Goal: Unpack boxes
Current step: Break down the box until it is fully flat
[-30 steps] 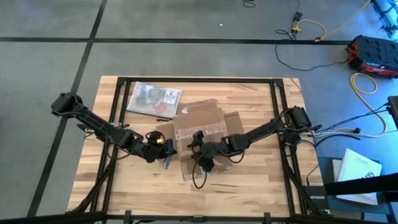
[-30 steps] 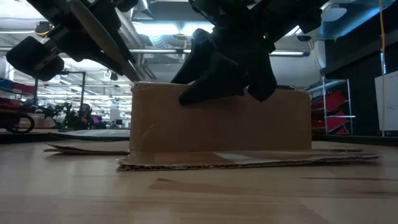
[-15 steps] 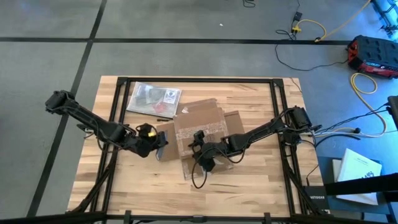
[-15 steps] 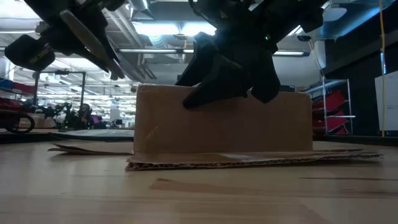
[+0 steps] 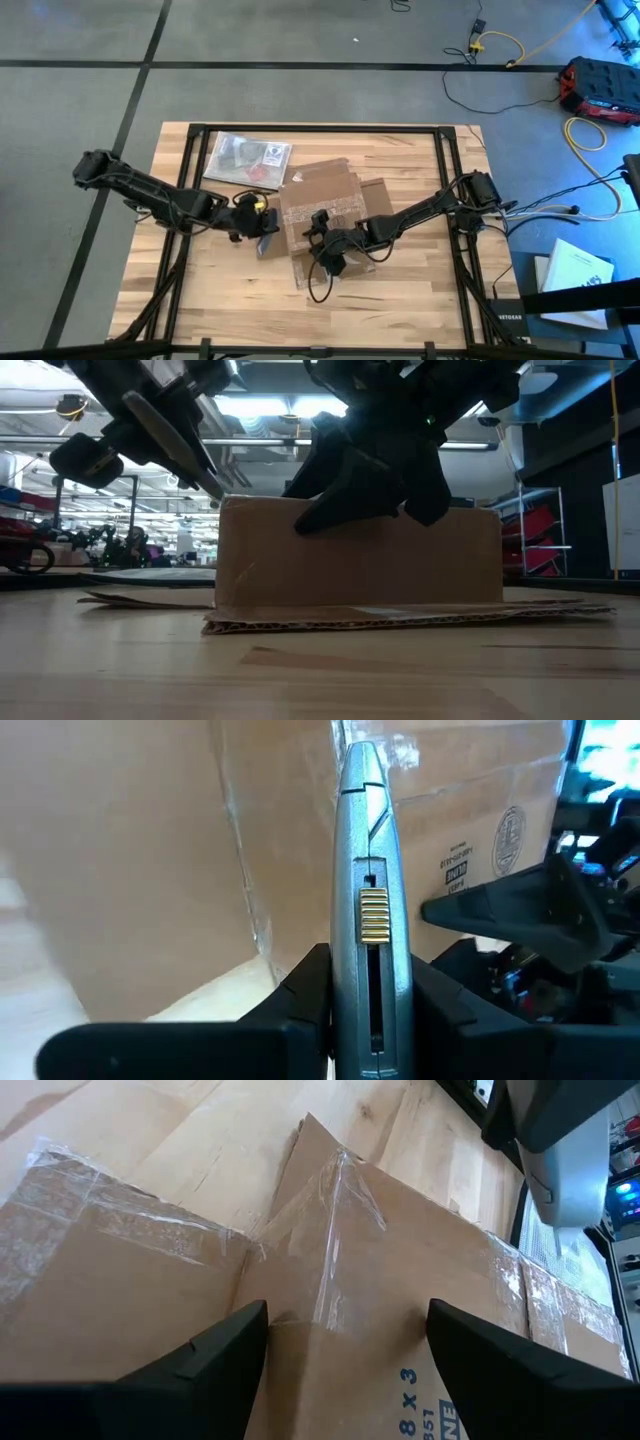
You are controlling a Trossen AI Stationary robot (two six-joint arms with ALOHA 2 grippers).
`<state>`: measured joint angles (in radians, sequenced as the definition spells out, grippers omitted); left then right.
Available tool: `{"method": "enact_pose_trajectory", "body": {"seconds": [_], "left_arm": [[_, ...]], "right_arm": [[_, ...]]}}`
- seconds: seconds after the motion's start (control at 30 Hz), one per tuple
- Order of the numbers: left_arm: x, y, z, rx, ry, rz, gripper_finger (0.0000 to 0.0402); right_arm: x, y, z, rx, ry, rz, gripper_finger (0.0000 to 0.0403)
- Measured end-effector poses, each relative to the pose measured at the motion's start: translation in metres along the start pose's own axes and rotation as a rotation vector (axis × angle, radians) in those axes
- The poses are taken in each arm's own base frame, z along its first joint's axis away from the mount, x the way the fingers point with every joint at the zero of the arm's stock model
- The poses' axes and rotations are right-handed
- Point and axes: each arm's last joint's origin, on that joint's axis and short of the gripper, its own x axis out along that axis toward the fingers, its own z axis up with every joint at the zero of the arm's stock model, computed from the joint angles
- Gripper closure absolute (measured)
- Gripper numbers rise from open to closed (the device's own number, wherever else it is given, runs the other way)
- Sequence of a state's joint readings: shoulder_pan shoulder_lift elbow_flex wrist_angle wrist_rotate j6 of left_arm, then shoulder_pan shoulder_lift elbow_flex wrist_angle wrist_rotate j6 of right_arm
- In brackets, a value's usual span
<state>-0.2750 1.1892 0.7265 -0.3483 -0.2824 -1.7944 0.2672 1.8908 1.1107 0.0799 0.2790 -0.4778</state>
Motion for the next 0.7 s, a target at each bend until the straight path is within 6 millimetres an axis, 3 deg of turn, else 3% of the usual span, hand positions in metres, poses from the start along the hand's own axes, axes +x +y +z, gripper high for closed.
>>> {"method": "enact_pose_trajectory", "body": {"seconds": [0.7], "left_arm": [[0.0076,0.0012,0.0075,0.030,0.046,0.048,0.0343]], "right_arm": [[-0.0001,0.0002,-0.0001,0.000,0.000,0.003,0.0145]]}}
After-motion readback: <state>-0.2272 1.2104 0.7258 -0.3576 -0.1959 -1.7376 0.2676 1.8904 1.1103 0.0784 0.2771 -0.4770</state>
